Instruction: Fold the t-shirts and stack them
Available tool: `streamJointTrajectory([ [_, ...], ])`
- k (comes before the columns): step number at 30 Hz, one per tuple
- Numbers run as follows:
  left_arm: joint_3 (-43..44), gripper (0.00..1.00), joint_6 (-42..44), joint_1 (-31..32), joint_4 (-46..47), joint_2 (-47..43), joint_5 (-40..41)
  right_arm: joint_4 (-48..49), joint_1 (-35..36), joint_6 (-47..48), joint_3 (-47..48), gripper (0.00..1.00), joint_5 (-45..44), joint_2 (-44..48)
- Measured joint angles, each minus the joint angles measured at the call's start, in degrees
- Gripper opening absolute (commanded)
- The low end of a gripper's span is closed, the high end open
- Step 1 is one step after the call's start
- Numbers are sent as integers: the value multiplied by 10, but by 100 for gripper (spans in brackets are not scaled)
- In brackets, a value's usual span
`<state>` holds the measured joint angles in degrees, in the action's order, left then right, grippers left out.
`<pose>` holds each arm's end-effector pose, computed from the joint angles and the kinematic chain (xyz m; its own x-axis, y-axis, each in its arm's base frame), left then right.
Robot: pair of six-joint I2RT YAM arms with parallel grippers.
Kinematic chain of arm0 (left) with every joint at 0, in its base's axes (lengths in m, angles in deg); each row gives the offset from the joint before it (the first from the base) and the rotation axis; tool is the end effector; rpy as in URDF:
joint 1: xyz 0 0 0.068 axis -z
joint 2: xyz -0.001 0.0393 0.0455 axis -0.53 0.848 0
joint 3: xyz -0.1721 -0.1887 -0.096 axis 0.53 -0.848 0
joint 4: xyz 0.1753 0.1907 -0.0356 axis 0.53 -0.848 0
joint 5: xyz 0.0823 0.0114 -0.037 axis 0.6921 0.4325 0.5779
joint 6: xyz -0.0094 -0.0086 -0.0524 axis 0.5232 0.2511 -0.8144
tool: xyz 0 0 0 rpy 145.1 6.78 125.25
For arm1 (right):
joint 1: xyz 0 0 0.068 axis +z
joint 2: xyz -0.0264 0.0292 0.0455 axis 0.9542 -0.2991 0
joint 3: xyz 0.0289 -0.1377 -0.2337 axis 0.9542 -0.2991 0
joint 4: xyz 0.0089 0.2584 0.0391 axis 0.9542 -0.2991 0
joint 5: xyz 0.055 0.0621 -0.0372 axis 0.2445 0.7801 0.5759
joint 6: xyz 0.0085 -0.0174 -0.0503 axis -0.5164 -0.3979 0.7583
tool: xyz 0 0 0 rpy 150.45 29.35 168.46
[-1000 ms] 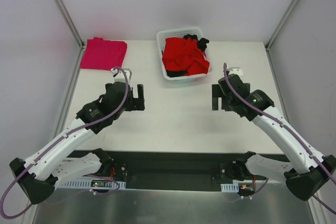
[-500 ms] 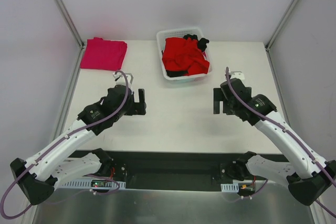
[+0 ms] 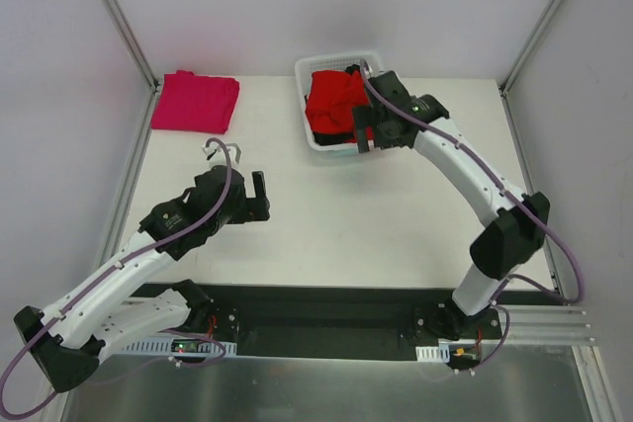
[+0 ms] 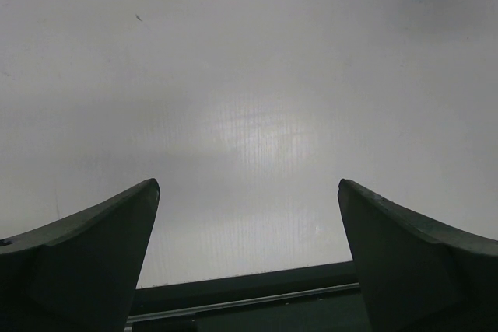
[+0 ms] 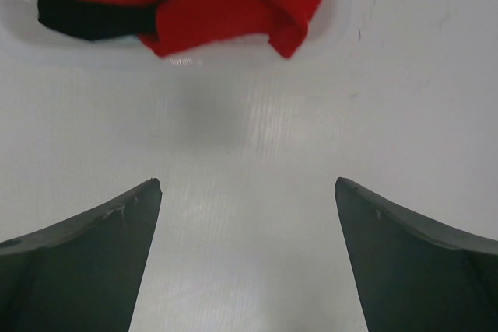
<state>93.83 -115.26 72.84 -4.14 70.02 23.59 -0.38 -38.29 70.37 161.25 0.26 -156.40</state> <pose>0.1415 -0.1064 0.3184 -0.5820 -0.1521 -0.7988 0.1144 0.9572 -0.2657 0.2984 0.1877 0.3544 -0.6293 -0.4523 -0.6319 -0.3419 0.8914 -0.2975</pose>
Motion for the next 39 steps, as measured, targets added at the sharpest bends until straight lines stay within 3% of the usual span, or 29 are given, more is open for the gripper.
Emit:
streamJointTrajectory([
  [6,0,99,-17,0,-12,-15,-13,15,-46,41,144,98,42,-124],
  [16,1,99,-20,0,-21,-21,-32,33,-130,71,189,99,97,-236],
  [39,3,99,-23,0,-30,-11,-37,54,-155,86,213,83,155,-277],
])
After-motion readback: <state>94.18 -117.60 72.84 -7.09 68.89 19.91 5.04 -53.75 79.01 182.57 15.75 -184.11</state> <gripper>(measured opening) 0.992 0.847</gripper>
